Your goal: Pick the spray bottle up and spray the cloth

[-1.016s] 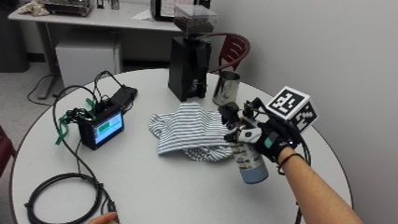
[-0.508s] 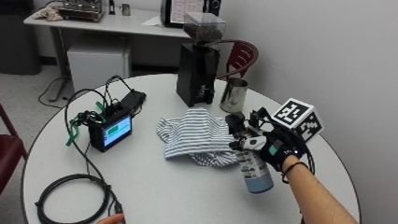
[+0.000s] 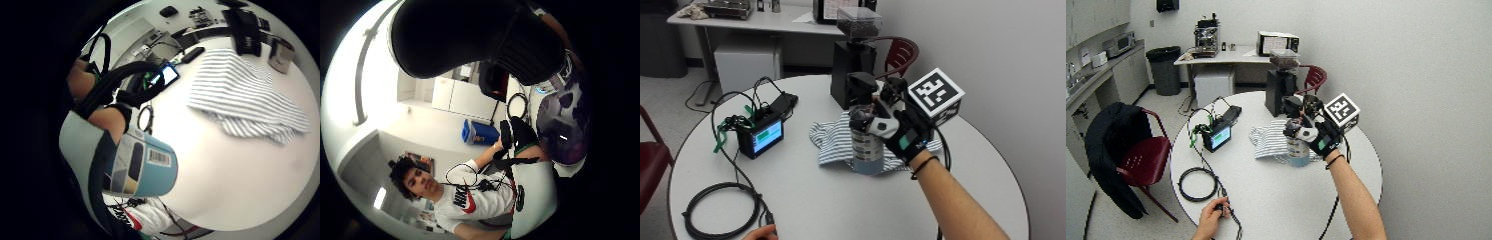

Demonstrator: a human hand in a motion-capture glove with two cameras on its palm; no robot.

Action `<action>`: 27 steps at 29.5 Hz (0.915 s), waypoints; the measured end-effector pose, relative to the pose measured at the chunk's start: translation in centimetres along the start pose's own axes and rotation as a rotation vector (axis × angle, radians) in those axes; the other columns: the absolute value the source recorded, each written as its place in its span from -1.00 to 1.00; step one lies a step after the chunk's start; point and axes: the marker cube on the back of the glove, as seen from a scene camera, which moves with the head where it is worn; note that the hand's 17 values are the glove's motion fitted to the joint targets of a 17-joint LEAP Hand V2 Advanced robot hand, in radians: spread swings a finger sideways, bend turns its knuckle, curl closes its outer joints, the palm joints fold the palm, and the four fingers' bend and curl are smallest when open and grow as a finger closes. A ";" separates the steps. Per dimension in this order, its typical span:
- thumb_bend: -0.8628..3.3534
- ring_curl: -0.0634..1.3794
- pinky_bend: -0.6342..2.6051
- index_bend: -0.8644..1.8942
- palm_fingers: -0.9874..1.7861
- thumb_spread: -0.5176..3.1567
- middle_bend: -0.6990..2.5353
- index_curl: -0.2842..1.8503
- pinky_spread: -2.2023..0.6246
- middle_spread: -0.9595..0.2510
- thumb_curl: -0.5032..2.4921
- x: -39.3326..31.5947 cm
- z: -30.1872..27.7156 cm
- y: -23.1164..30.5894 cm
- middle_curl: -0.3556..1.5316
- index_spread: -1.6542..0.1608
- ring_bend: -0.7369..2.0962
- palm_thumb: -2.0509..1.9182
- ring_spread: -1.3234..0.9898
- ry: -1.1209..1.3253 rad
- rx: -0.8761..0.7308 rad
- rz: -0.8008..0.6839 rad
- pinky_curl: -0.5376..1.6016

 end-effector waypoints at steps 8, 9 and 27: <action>-0.60 -0.35 -0.40 -0.30 0.41 -0.19 -0.40 -0.55 0.65 0.49 -0.33 1.3 8.6 -0.4 -0.16 0.49 -0.11 0.47 0.08 -0.090 -0.015 -0.146 -0.16; -0.60 -0.35 -0.40 -0.30 0.41 -0.19 -0.40 -0.55 0.65 0.49 -0.34 1.7 9.4 -0.4 -0.16 0.49 -0.11 0.48 0.08 -0.106 -0.018 -0.148 -0.16; -0.60 -0.37 -0.42 -0.31 0.40 -0.21 -0.42 -0.54 0.65 0.46 -0.34 7.6 14.8 1.8 -0.16 0.48 -0.14 0.49 0.07 -0.154 -0.032 -0.068 -0.16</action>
